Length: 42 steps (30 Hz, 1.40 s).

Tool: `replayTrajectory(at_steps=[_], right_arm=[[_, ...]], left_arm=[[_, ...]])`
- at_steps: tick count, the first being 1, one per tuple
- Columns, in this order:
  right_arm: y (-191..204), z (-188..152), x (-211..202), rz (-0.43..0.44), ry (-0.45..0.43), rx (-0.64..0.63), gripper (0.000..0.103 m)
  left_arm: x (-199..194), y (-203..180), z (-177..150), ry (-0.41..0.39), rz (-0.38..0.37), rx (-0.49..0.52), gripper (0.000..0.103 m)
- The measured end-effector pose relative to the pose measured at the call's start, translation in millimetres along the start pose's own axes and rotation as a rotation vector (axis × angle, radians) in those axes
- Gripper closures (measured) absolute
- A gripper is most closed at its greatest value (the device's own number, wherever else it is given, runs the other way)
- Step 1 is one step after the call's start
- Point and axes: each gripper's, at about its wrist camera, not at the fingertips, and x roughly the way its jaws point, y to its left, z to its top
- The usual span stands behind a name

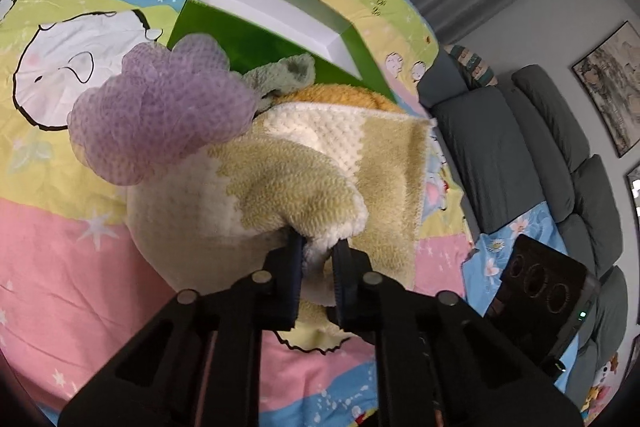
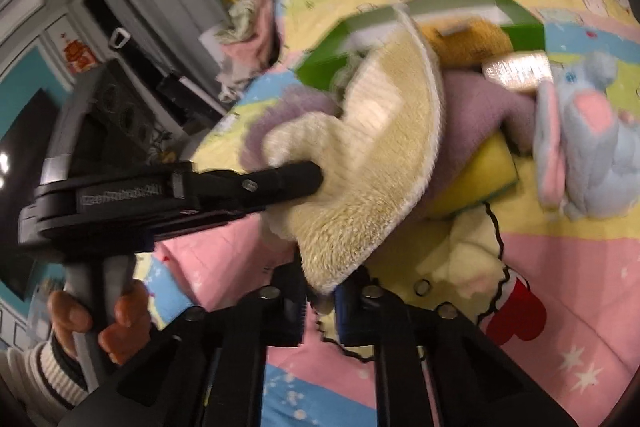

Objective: Organize soft objects
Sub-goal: 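Grasp the cream knitted towel with the right gripper and lift it, then carry the towel over the green box and open the right gripper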

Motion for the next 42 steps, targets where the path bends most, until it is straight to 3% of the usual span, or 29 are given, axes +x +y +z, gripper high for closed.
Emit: replayTrajectory(at_steps=[10,19,27,33,39,42], right_arm=[[67,42,-45,-0.045,-0.121,-0.218,0.096],[96,97,-56,-0.081,-0.245,-0.342,0.096],[93,159,-54,-0.126,-0.316,-0.379,0.096],[74,201,-49,-0.175,-0.352,-0.379,0.096],[43,231,-28,-0.211,-0.33,-0.351,0.096],[22,238,-8,-0.222,-0.277,-0.317,0.096]], left_arm=[[-69,-29,16,-0.144,-0.097,0.081,0.094],[-97,-57,67,-0.239,-0.089,0.178,0.097],[-93,-78,127,-0.287,-0.074,0.24,0.097],[-69,-87,175,-0.285,-0.078,0.252,0.097],[-34,-83,211,-0.264,-0.052,0.234,0.096],[-10,-71,223,-0.223,-0.018,0.196,0.095]])
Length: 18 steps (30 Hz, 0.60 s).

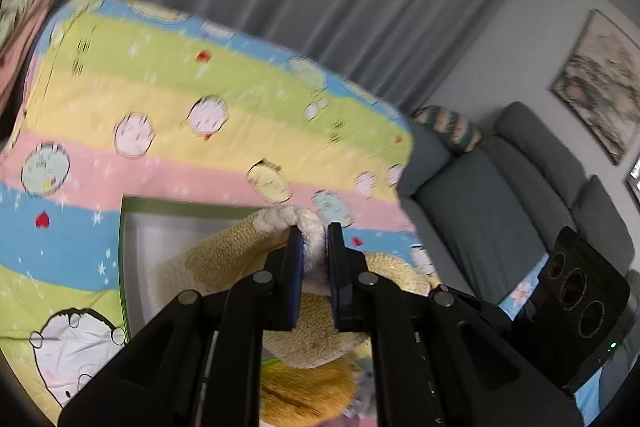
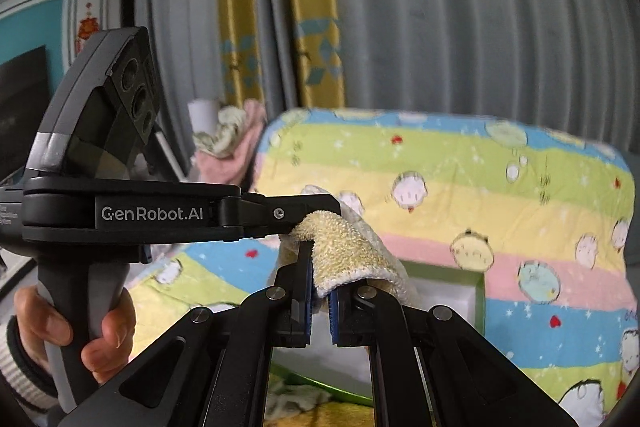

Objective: Organize soft objects
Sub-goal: 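Carry the towel over the green box and open the right gripper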

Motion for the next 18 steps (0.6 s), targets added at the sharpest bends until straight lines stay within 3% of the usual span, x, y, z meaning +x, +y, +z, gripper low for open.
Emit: replayTrajectory(at_steps=[2,3,5,6,7,9,11,13,15,17,18], right_arm=[[-11,-7,19,0.002,0.056,0.03,0.096],[-18,-12,31,0.0,0.096,0.051,0.096],[-31,-22,53,-0.008,0.19,0.092,0.095],[-38,-28,63,-0.027,0.245,0.115,0.093],[-45,-36,73,-0.061,0.304,0.137,0.087],[-54,-46,79,-0.097,0.346,0.161,0.071],[-62,-54,75,-0.114,0.356,0.188,0.045],[-68,-58,67,-0.125,0.35,0.211,0.035],[-71,-61,53,-0.142,0.333,0.222,0.034],[-72,-61,39,-0.167,0.311,0.219,0.033],[-70,-59,33,-0.172,0.299,0.215,0.032]], left_arm=[[21,17,-2,0.047,0.039,-0.037,0.088],[30,24,-3,0.071,0.06,-0.053,0.08],[51,41,-8,0.135,0.126,-0.099,0.056],[57,46,-9,0.158,0.153,-0.116,0.039],[64,54,-13,0.181,0.191,-0.132,0.03],[68,59,-16,0.195,0.23,-0.139,0.021],[67,63,-20,0.211,0.249,-0.144,0.015],[62,65,-23,0.224,0.263,-0.146,0.014],[56,65,-26,0.232,0.289,-0.138,0.012],[46,65,-32,0.241,0.307,-0.128,0.002],[43,65,-34,0.244,0.31,-0.124,0.001]])
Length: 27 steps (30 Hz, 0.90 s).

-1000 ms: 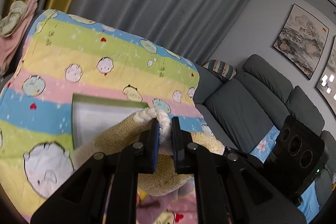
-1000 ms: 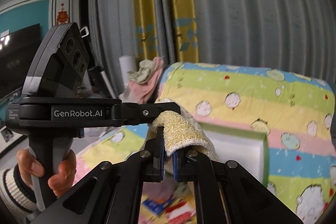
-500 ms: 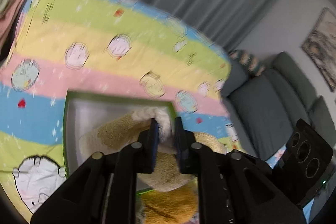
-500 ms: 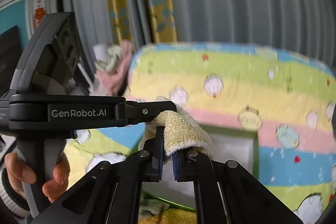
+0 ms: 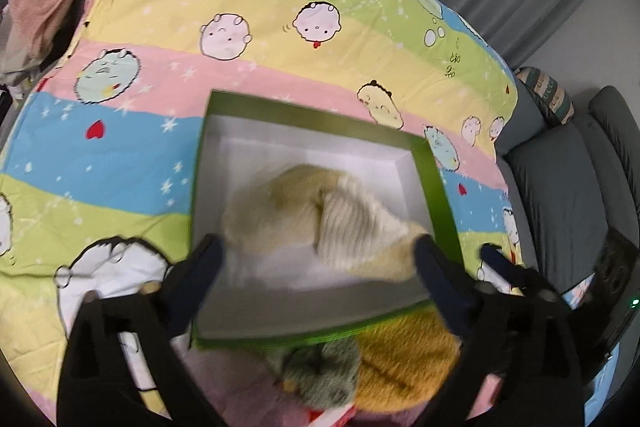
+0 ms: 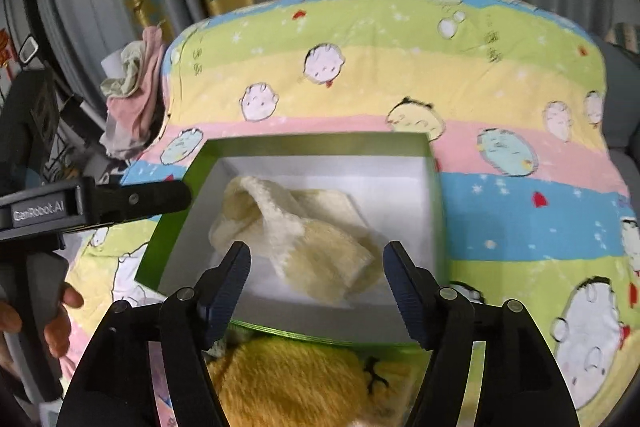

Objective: Organize soft objects
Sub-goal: 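Carry the towel over the green box and open the right gripper, then reach the right tool to the purple mesh bath puff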

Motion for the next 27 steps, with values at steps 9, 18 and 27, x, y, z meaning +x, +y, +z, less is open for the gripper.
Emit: replayTrajectory(at_steps=[9,18,27], right_arm=[[14,-39,-66,0.024,-0.084,-0.044,0.023],[46,-94,-100,0.101,-0.086,-0.103,0.023],[90,-131,-95,0.101,-0.079,-0.181,0.023]], left_arm=[[-50,20,-48,-0.042,0.021,0.013,0.001],[-84,31,-110,-0.087,0.08,0.072,0.001],[-89,34,-157,-0.141,0.143,0.156,0.001]])
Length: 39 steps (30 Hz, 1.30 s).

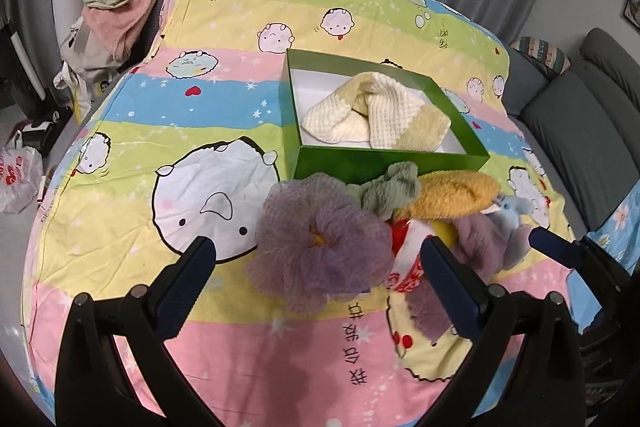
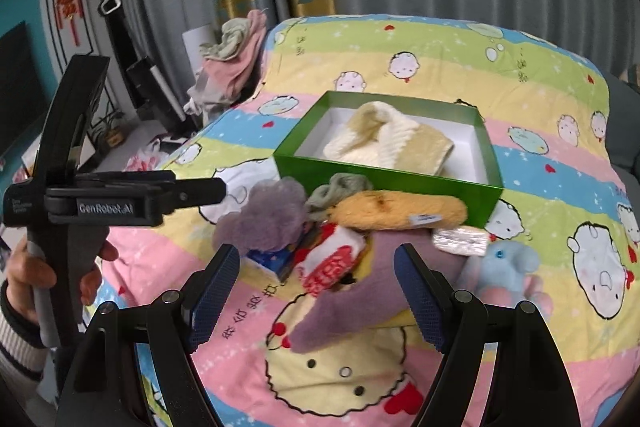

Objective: Organize soft objects
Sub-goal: 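Reach the right tool to the purple mesh bath puff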

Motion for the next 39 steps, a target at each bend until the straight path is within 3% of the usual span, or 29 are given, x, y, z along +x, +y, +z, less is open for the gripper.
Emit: replayTrajectory(at_steps=[8,12,17,22,29,35,39], right_arm=[[40,-2,30,-0.048,0.024,-0.085,0.023],[56,0,46,-0.087,0.037,-0.139,0.023],[58,3,64,-0.065,0.051,-0.117,0.023],[57,2,80,-0.038,0.078,-0.093,0.023],[55,3,97,0.018,0.11,-0.053,0.023],[54,7,116,0.049,0.131,-0.03,0.023],[57,7,122,0.041,0.132,-0.046,0.027]], left_arm=[[19,16,-5,-0.033,0.027,-0.014,0.001],[34,27,-3,0.007,-0.016,-0.059,0.001],[46,39,1,0.058,-0.075,-0.105,0.001],[55,54,-2,0.089,-0.234,-0.202,0.001],[65,57,-3,0.118,-0.378,-0.285,0.004],[76,57,-7,0.152,-0.401,-0.333,0.028],[83,57,-9,0.175,-0.413,-0.358,0.055]])
